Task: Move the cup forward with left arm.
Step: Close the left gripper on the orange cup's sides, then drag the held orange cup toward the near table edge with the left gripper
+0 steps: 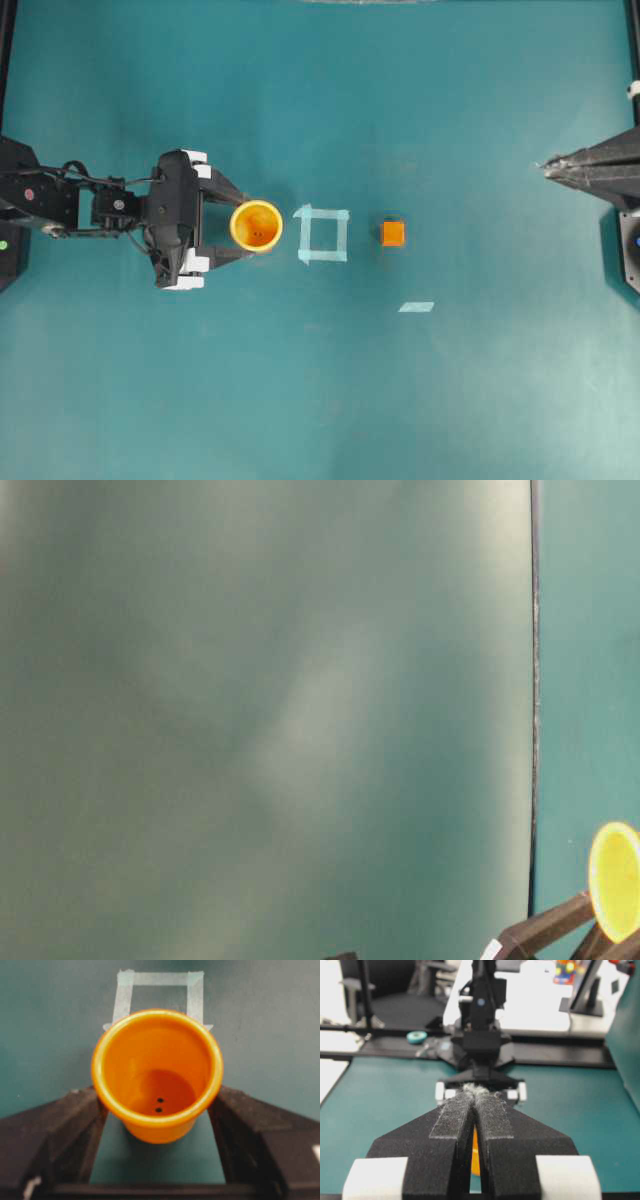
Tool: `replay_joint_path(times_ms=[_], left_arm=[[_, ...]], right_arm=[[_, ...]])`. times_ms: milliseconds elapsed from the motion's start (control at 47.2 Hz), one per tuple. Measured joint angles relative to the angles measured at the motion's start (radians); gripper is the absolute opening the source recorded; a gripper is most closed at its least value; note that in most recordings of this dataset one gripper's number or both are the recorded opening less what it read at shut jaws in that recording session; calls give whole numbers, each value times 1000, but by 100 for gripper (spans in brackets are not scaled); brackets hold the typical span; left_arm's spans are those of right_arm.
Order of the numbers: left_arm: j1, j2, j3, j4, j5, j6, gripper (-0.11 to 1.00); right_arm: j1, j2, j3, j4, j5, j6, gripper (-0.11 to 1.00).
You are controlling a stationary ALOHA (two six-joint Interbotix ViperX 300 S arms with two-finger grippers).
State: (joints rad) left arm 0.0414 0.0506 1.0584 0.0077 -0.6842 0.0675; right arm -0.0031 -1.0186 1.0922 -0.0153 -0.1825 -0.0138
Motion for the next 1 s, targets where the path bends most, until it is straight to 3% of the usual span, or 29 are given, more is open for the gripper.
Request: replay_joint_path(times_ms=[360, 997], left_arm=[[-9, 2, -2, 0, 0, 0, 66], [-163, -54, -2, -2, 35, -17, 66]], right_arm=[[0, -2, 0, 0, 2, 0, 0], [0, 0, 0, 0, 5, 0, 0]])
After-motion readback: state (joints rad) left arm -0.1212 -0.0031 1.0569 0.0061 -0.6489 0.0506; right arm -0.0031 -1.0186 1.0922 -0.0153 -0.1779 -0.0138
